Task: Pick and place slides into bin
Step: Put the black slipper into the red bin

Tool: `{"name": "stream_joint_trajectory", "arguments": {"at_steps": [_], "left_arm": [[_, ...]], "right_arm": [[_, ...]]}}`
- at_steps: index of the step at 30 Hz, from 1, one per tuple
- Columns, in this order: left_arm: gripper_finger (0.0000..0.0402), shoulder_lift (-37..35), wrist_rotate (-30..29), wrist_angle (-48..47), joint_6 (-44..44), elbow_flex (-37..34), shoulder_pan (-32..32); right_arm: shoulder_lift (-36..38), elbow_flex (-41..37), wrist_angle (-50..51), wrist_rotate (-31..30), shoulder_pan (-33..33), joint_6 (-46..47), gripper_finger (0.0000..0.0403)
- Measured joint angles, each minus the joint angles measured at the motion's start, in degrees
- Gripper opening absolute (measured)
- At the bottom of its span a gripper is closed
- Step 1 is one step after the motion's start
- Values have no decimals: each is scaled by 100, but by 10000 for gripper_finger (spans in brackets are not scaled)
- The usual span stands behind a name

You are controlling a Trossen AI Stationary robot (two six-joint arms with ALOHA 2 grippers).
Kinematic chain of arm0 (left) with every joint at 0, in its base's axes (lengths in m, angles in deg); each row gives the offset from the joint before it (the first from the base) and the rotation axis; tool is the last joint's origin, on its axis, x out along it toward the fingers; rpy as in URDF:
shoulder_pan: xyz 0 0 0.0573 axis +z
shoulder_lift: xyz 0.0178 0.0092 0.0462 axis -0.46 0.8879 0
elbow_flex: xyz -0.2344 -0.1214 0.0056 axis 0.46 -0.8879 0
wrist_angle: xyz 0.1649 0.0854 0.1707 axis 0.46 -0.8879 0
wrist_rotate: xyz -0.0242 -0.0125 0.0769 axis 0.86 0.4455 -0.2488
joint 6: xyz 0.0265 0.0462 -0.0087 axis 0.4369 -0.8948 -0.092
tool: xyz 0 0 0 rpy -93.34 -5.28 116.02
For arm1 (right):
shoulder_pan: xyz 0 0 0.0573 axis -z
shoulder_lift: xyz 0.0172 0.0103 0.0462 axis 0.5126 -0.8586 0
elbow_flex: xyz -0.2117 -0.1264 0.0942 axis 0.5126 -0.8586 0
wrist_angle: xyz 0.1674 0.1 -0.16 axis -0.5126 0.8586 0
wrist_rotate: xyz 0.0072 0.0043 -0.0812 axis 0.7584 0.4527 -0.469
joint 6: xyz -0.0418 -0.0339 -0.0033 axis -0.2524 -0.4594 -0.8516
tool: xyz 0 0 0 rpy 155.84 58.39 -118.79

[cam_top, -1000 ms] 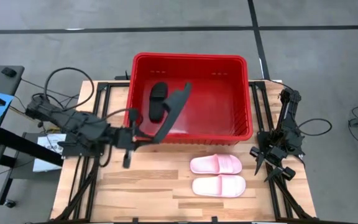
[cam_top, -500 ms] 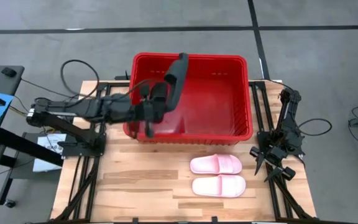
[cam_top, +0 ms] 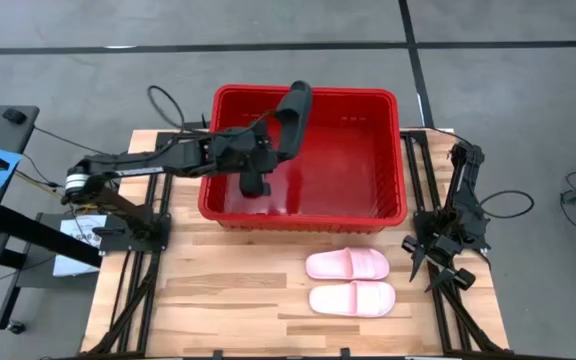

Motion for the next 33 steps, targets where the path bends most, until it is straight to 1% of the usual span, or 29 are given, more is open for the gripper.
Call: {"name": "stream_joint_trajectory", "arguments": {"at_steps": [6, 11, 18, 23, 33], "left_arm": [[0, 502, -343, -132, -372, 0, 84], [0, 853, -625, -581, -361, 2, 84], [0, 1127, -633, -1141, 255, 2, 84], [0, 1234, -618, -1270, 626, 7, 64], [0, 1716, -584, -1272, 631, 7, -10]], "right_arm": [[0, 0, 0, 0, 0, 1, 182], [0, 2, 0, 0, 0, 1, 182], [0, 1, 2, 0, 0, 1, 182], [2, 0, 1, 0, 0, 0, 182], [2, 2, -1, 0, 0, 1, 182]]}}
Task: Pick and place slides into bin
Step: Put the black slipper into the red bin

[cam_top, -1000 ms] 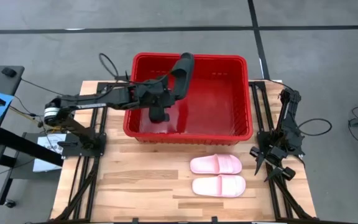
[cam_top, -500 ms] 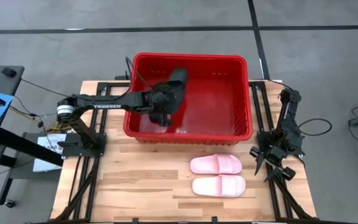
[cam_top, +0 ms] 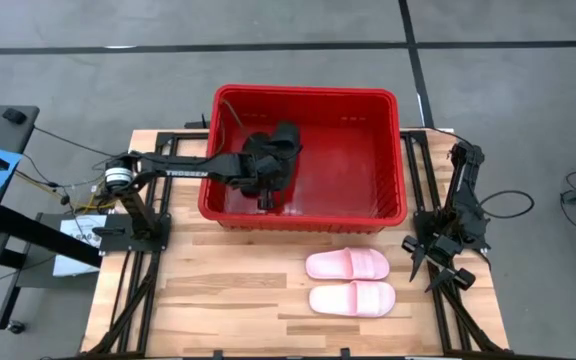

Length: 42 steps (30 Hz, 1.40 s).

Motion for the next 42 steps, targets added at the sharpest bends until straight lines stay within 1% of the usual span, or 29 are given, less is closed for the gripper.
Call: {"name": "stream_joint_trajectory", "arguments": {"at_steps": [5, 21, 33, 42], "left_arm": [[0, 149, 39, 1, 67, -3, 0], [0, 140, 286, -39, 363, -4, -15], [0, 695, 109, 22, 436, 45, 11], [0, 775, 20, 193, 689, 103, 26]], "right_arm": [[-2, 0, 5, 0, 0, 0, 182], [-2, -1, 1, 0, 0, -1, 182], [-2, 0, 0, 0, 0, -1, 182], [0, -1, 3, 1, 0, 0, 182]]}}
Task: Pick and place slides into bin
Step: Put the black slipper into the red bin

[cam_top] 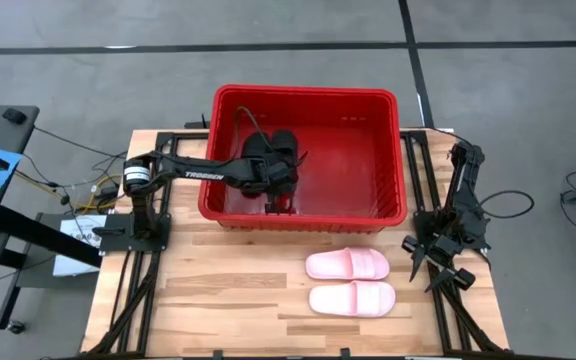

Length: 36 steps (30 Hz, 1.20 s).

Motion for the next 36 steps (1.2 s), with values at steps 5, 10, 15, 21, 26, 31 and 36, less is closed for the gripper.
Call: {"name": "stream_joint_trajectory", "arguments": {"at_steps": [5, 10, 15, 21, 26, 31, 36], "left_arm": [[0, 8, -39, -16, 26, 0, 0], [0, 8, -42, -34, 21, 0, 2], [7, 8, -42, -45, 63, 0, 2], [24, 8, -42, -169, 67, 0, 2], [26, 8, -43, -167, 65, 0, 2], [27, 8, -42, -161, -10, 0, 2], [27, 8, -42, -149, -5, 0, 2]], "right_arm": [[-2, -1, -1, -1, 0, 0, 182], [-2, 2, -2, -1, 0, 0, 182], [-1, 2, -2, -1, 0, -1, 182], [-2, 1, -1, -1, 0, -1, 182], [-2, 1, -2, -1, 0, -1, 182], [0, -1, -2, -1, 0, 0, 182], [0, -1, -2, -1, 0, 0, 182]]}}
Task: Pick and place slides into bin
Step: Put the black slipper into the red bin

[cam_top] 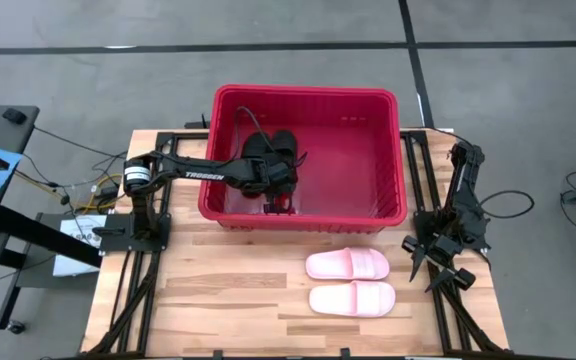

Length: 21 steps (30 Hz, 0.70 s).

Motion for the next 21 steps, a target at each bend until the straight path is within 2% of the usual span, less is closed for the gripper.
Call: {"name": "stream_joint_trajectory", "arguments": {"at_steps": [9, 21], "left_arm": [[34, 0, 0, 4, 204, 0, 0], [121, 0, 131, 22, 203, 0, 2]], "right_arm": [[-2, 2, 0, 0, 0, -2, 182], [0, 0, 0, 0, 0, 0, 182]]}}
